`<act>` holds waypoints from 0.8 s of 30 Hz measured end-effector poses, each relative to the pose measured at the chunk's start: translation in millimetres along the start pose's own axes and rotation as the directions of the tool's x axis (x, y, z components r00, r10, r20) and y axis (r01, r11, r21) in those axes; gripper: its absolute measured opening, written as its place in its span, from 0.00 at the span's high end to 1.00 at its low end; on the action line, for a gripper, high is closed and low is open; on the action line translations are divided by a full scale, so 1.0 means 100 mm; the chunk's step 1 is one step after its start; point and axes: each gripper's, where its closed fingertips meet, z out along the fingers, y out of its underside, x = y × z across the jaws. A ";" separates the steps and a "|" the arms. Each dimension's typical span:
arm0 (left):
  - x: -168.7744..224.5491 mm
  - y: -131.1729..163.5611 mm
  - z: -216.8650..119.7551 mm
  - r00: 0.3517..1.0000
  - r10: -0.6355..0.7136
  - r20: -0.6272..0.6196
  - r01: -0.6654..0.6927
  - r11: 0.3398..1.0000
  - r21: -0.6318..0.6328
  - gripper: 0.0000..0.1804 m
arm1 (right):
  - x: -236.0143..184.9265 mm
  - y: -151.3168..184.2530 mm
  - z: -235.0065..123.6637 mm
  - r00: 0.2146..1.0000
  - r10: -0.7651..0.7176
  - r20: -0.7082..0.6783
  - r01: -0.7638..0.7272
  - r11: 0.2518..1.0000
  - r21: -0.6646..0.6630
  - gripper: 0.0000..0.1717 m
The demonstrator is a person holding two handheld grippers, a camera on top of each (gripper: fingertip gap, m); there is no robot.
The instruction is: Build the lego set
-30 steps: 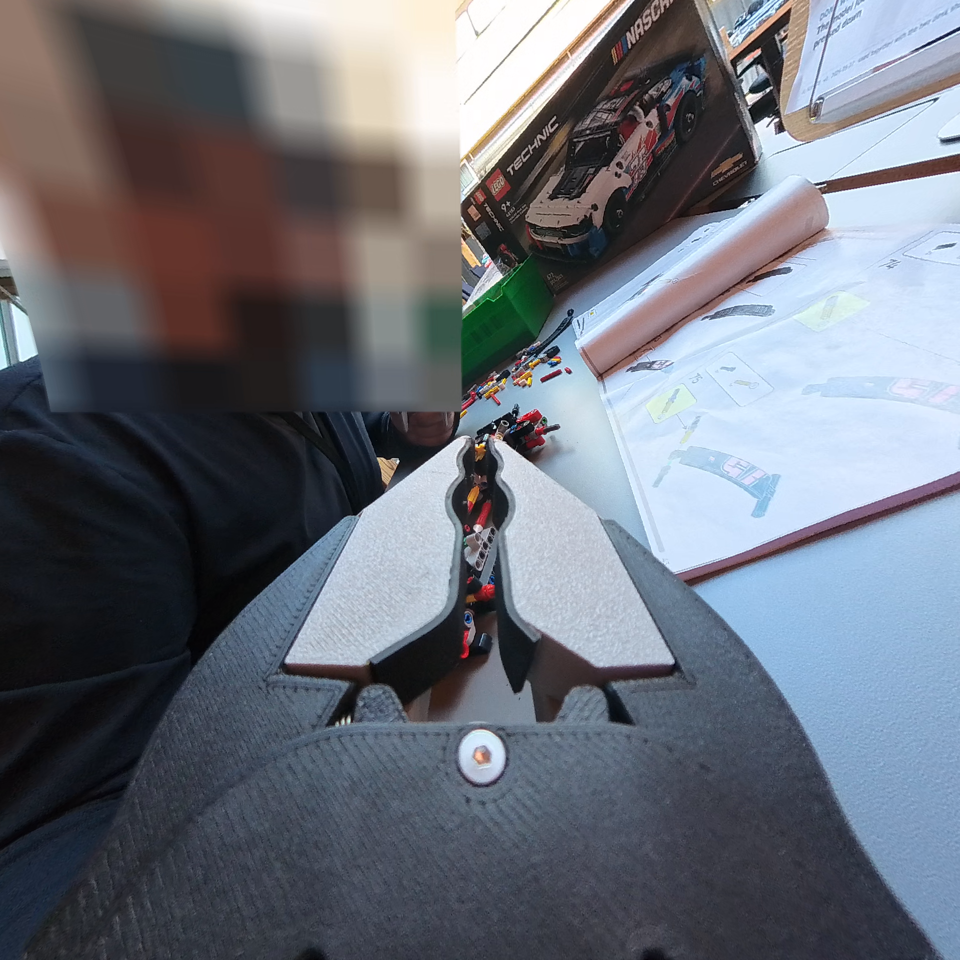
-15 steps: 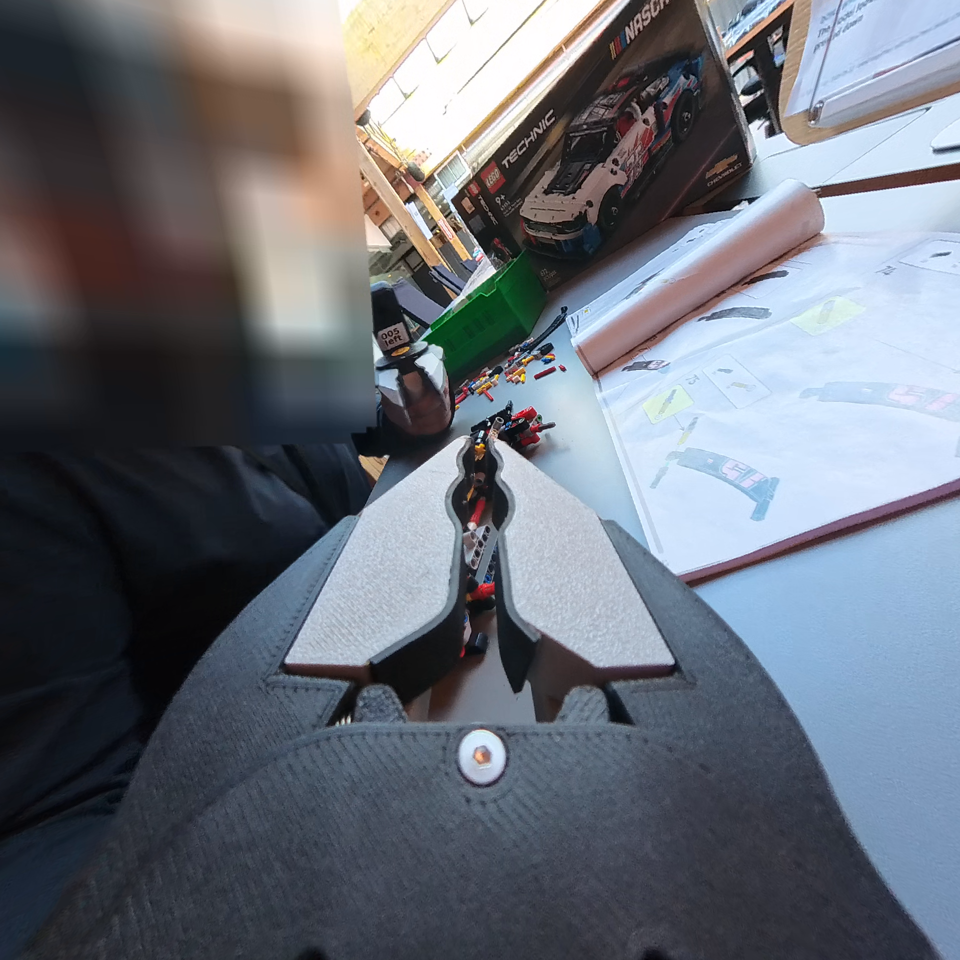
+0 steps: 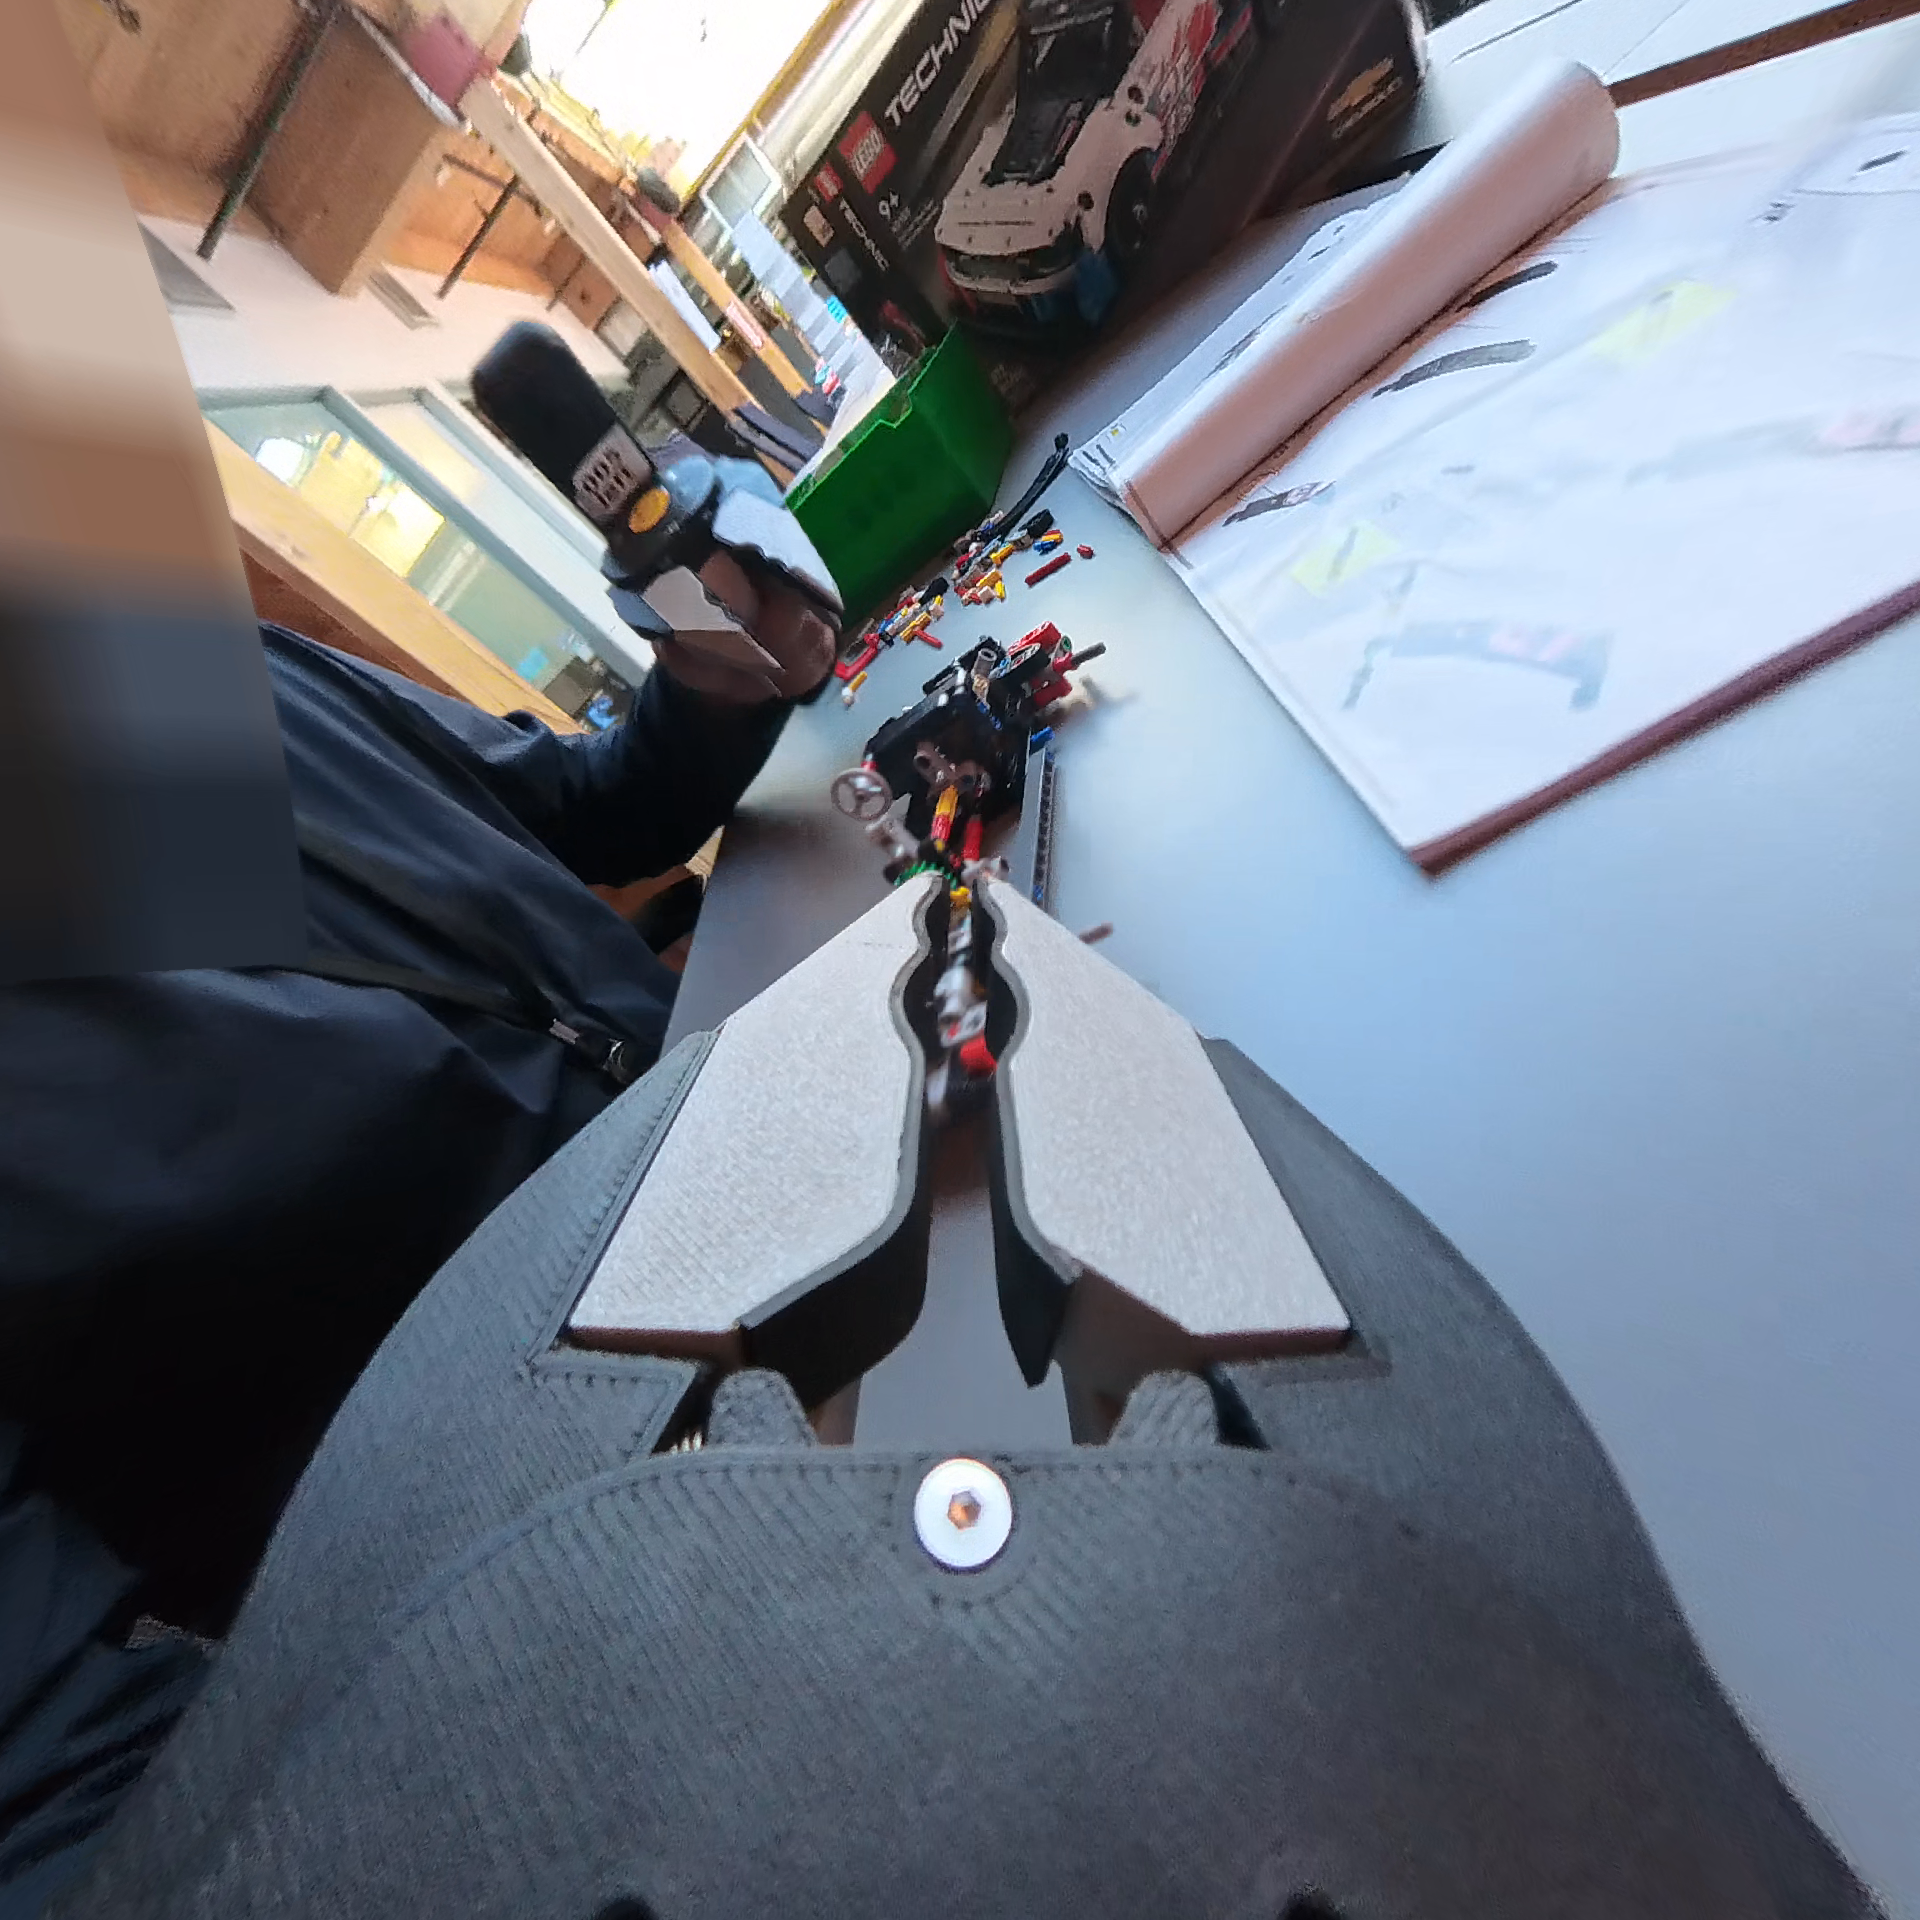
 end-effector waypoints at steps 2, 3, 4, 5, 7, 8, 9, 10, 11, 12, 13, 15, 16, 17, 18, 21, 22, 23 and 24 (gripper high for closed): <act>0.07 -0.11 0.11 0.998 0.059 -0.021 -0.061 0.996 -0.064 0.85 | -0.03 0.07 -0.08 1.000 -0.004 -0.022 0.004 1.000 -0.013 1.00; 0.11 -0.16 0.18 0.995 0.093 -0.036 -0.096 0.990 -0.101 0.85 | -0.03 0.12 -0.10 0.999 -0.003 -0.041 0.002 0.999 -0.035 1.00; 0.14 -0.20 0.25 0.991 0.127 -0.052 -0.133 0.982 -0.137 0.85 | -0.01 0.18 -0.10 0.998 0.001 -0.058 -0.004 0.998 -0.063 1.00; 0.18 -0.22 0.32 0.984 0.159 -0.074 -0.170 0.970 -0.177 0.86 | 0.00 0.23 -0.07 0.998 0.008 -0.068 -0.014 0.996 -0.091 1.00; 0.26 -0.22 0.46 0.969 0.209 -0.132 -0.238 0.936 -0.261 0.87 | 0.00 0.29 -0.05 0.998 0.030 -0.060 -0.037 0.991 -0.130 0.99; 0.29 -0.21 0.53 0.960 0.228 -0.161 -0.268 0.916 -0.298 0.88 | 0.01 0.30 -0.04 0.998 0.043 -0.055 -0.050 0.989 -0.136 0.99; 0.32 -0.20 0.59 0.953 0.243 -0.183 -0.292 0.899 -0.328 0.88 | 0.03 0.30 -0.04 0.997 0.060 -0.054 -0.067 0.988 -0.136 0.99; 0.34 -0.19 0.66 0.947 0.251 -0.201 -0.309 0.884 -0.350 0.88 | 0.04 0.30 -0.05 0.996 0.077 -0.051 -0.084 0.987 -0.135 0.99; 0.36 -0.19 0.72 0.942 0.253 -0.219 -0.320 0.873 -0.369 0.88 | 0.06 0.31 -0.05 0.995 0.090 -0.051 -0.096 0.986 -0.136 0.99; 0.37 -0.17 0.78 0.939 0.250 -0.236 -0.327 0.863 -0.386 0.89 | 0.07 0.31 -0.05 0.994 0.095 -0.054 -0.102 0.985 -0.140 0.99; 0.38 -0.16 0.84 0.937 0.248 -0.248 -0.332 0.852 -0.404 0.89 | 0.08 0.33 -0.05 0.994 0.094 -0.061 -0.102 0.984 -0.149 1.00; 0.38 -0.09 0.94 0.931 0.244 -0.272 -0.347 0.824 -0.448 0.89 | 0.08 0.38 -0.02 0.995 0.070 -0.076 -0.083 0.979 -0.186 1.00; 0.37 -0.04 0.98 0.929 0.241 -0.283 -0.353 0.807 -0.473 0.89 | 0.09 0.41 0.00 0.995 0.055 -0.087 -0.072 0.975 -0.212 0.99; 0.36 0.02 1.01 0.927 0.238 -0.289 -0.358 0.790 -0.498 0.89 | 0.09 0.45 0.02 0.994 0.042 -0.097 -0.064 0.969 -0.240 0.99; 0.34 0.06 1.03 0.927 0.237 -0.291 -0.361 0.775 -0.519 0.89 | 0.09 0.49 0.03 0.994 0.030 -0.104 -0.057 0.962 -0.266 0.99; 0.34 0.14 1.08 0.925 0.220 -0.310 -0.363 0.751 -0.552 0.90 | 0.06 0.51 0.06 0.995 0.022 -0.094 -0.047 0.959 -0.278 0.99; 0.34 0.15 1.09 0.924 0.218 -0.315 -0.366 0.744 -0.558 0.93 | 0.06 0.51 0.06 0.995 0.026 -0.094 -0.051 0.959 -0.278 0.99; 0.34 0.15 1.09 0.922 0.221 -0.316 -0.370 0.737 -0.565 0.93 | 0.06 0.51 0.07 0.995 0.029 -0.095 -0.054 0.959 -0.278 0.99; 0.34 0.16 1.10 0.921 0.224 -0.318 -0.374 0.730 -0.572 0.93 | 0.07 0.51 0.07 0.995 0.029 -0.098 -0.056 0.958 -0.280 0.99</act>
